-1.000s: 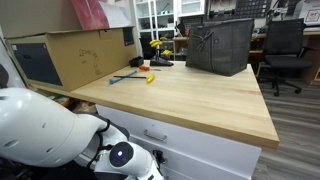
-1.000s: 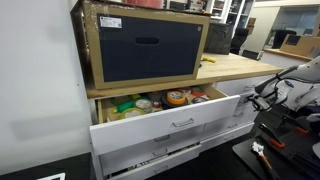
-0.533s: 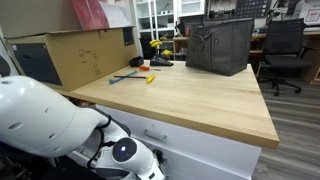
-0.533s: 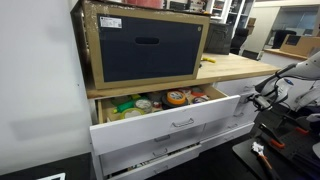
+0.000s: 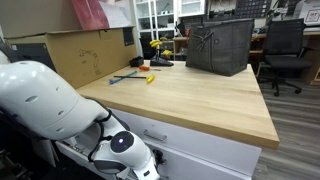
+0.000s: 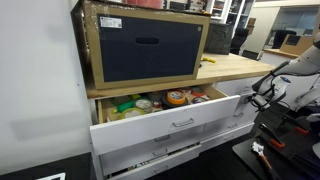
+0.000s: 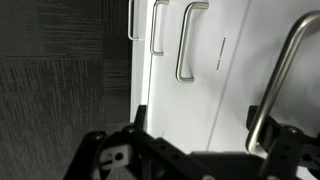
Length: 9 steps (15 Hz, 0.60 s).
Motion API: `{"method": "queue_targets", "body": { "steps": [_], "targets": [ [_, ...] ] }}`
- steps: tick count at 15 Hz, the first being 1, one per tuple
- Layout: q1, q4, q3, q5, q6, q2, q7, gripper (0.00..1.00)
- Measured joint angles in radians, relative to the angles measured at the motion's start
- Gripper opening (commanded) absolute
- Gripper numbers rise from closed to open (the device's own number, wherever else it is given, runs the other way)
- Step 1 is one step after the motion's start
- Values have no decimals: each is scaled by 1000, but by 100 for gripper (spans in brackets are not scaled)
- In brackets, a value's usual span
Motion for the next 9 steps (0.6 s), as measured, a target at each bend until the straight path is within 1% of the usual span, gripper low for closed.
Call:
{"method": "queue_targets", "body": {
  "steps": [9],
  "targets": [
    [6, -47, -17, 33, 6, -27, 29, 100]
  ]
}}
